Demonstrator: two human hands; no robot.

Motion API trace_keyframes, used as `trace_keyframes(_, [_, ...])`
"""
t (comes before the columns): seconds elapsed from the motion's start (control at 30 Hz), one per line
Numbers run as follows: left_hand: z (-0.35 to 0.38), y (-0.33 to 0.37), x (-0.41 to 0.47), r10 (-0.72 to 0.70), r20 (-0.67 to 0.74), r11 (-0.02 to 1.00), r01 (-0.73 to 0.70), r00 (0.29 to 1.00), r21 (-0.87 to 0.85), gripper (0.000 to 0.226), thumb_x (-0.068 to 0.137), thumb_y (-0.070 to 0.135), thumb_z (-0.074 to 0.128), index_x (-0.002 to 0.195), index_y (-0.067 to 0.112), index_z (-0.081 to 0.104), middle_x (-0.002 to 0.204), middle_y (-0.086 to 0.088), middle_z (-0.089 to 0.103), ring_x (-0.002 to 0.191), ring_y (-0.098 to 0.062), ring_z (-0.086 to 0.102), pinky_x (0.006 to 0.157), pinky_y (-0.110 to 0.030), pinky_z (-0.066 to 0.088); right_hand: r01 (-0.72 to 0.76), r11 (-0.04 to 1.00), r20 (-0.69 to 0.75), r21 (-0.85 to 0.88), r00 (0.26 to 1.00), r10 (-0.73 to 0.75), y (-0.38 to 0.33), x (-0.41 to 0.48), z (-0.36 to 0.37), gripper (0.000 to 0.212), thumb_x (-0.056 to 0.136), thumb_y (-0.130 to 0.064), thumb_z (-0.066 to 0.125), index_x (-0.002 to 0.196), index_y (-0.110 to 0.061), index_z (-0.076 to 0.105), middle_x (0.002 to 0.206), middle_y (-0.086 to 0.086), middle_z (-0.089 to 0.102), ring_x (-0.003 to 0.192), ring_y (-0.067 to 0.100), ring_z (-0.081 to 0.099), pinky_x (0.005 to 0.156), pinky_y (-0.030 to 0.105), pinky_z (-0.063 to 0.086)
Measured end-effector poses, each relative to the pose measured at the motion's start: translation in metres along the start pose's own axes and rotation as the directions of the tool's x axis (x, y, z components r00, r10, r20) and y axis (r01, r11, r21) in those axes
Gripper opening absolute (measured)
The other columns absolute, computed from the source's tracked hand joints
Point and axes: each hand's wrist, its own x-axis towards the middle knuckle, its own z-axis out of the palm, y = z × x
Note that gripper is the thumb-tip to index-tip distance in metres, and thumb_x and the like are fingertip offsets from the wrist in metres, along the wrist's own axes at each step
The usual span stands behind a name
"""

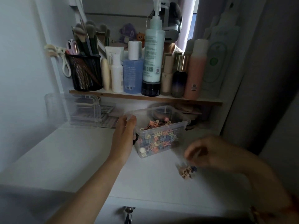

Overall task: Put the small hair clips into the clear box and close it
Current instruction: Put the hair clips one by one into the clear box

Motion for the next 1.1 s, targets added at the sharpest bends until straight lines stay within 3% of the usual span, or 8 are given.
trace_keyframes(0.13, [0.000, 0.001, 0.000, 0.001, -0.007, 1.000, -0.001, 1.000, -0.008, 0.018, 0.097, 0.026, 0.039, 0.080, 0.027, 0.047, 0.077, 0.008, 0.047, 0.063, -0.005, 0.042, 0.058, -0.019, 0.033, -0.037, 0.995, 0.085, -0.092, 0.995, 0.044, 0.006, 0.000, 0.003, 0.029, 0.080, -0.004, 0.063, 0.076, -0.033, 0.060, 0.075, -0.018, 0.061, 0.063, -0.019, 0.054, 0.061, 0.003, 0.042])
trace_keyframes(0.4, [0.000, 0.000, 0.000, 0.009, -0.011, 1.000, -0.009, 1.000, -0.009, 0.019, 0.097, 0.025, 0.039, 0.079, 0.028, 0.046, 0.078, 0.009, 0.047, 0.064, -0.005, 0.042, 0.059, -0.020, 0.034, -0.017, 0.998, -0.187, 0.062, 0.982, 0.028, 0.005, 0.006, 0.003, 0.037, 0.079, 0.001, 0.064, 0.066, -0.033, 0.056, 0.074, -0.016, 0.060, 0.073, -0.003, 0.056, 0.070, 0.012, 0.044])
trace_keyframes(0.53, [0.000, 0.000, 0.000, 0.017, -0.006, 1.000, -0.017, 1.000, -0.015, 0.019, 0.097, 0.026, 0.039, 0.080, 0.030, 0.046, 0.080, 0.010, 0.049, 0.066, -0.004, 0.043, 0.059, -0.019, 0.034, 0.245, 0.941, -0.596, 0.235, 0.801, -0.060, -0.019, 0.017, -0.014, 0.028, 0.080, -0.001, 0.063, 0.071, -0.027, 0.060, 0.077, -0.011, 0.062, 0.075, 0.005, 0.058, 0.073, 0.014, 0.045])
trace_keyframes(0.67, [-0.001, -0.002, 0.001, 0.022, -0.007, 1.000, -0.022, 1.000, -0.020, 0.018, 0.096, 0.024, 0.040, 0.080, 0.026, 0.048, 0.076, 0.008, 0.048, 0.056, 0.002, 0.045, 0.051, -0.010, 0.036, 0.254, 0.964, -0.699, 0.082, 0.704, -0.126, -0.028, 0.032, -0.015, 0.019, 0.084, -0.009, 0.062, 0.094, -0.024, 0.066, 0.088, -0.020, 0.059, 0.081, -0.007, 0.055, 0.071, -0.002, 0.038])
trace_keyframes(0.77, [-0.001, -0.002, 0.002, 0.028, -0.010, 0.999, -0.029, 1.000, -0.022, 0.018, 0.096, 0.022, 0.040, 0.080, 0.024, 0.049, 0.077, 0.008, 0.047, 0.058, 0.001, 0.045, 0.045, -0.005, 0.034, 0.244, 0.961, -0.617, 0.131, 0.779, -0.114, -0.017, 0.019, -0.011, 0.024, 0.082, -0.010, 0.063, 0.072, -0.031, 0.061, 0.066, -0.022, 0.060, 0.064, -0.014, 0.055, 0.067, 0.007, 0.042])
trace_keyframes(0.87, [0.000, -0.002, 0.001, 0.026, -0.009, 0.999, -0.026, 1.000, -0.033, 0.018, 0.096, 0.023, 0.040, 0.080, 0.027, 0.048, 0.080, 0.010, 0.048, 0.066, -0.002, 0.043, 0.056, -0.013, 0.037, 0.056, 0.992, -0.228, 0.113, 0.973, -0.029, -0.005, 0.003, -0.006, 0.022, 0.078, -0.017, 0.069, 0.068, -0.033, 0.059, 0.068, -0.015, 0.063, 0.061, -0.012, 0.056, 0.065, 0.015, 0.043])
trace_keyframes(0.97, [-0.001, -0.002, 0.000, 0.028, -0.006, 0.999, -0.028, 1.000, -0.031, 0.020, 0.097, 0.024, 0.039, 0.080, 0.031, 0.046, 0.082, 0.011, 0.050, 0.069, 0.000, 0.044, 0.058, -0.014, 0.038, -0.062, 0.995, 0.089, -0.074, 0.994, 0.069, 0.001, -0.002, 0.004, 0.021, 0.073, -0.022, 0.074, 0.071, -0.035, 0.057, 0.081, -0.014, 0.063, 0.077, -0.003, 0.060, 0.074, 0.019, 0.049])
trace_keyframes(1.1, [0.000, 0.000, 0.000, 0.021, -0.008, 0.999, -0.021, 1.000, -0.033, 0.019, 0.097, 0.024, 0.039, 0.081, 0.030, 0.047, 0.085, 0.009, 0.050, 0.068, -0.002, 0.044, 0.050, -0.006, 0.037, -0.078, 0.992, 0.051, -0.096, 0.995, 0.084, 0.002, -0.001, 0.003, 0.029, 0.076, -0.009, 0.070, 0.069, -0.033, 0.054, 0.078, -0.014, 0.059, 0.075, -0.001, 0.056, 0.072, 0.018, 0.047])
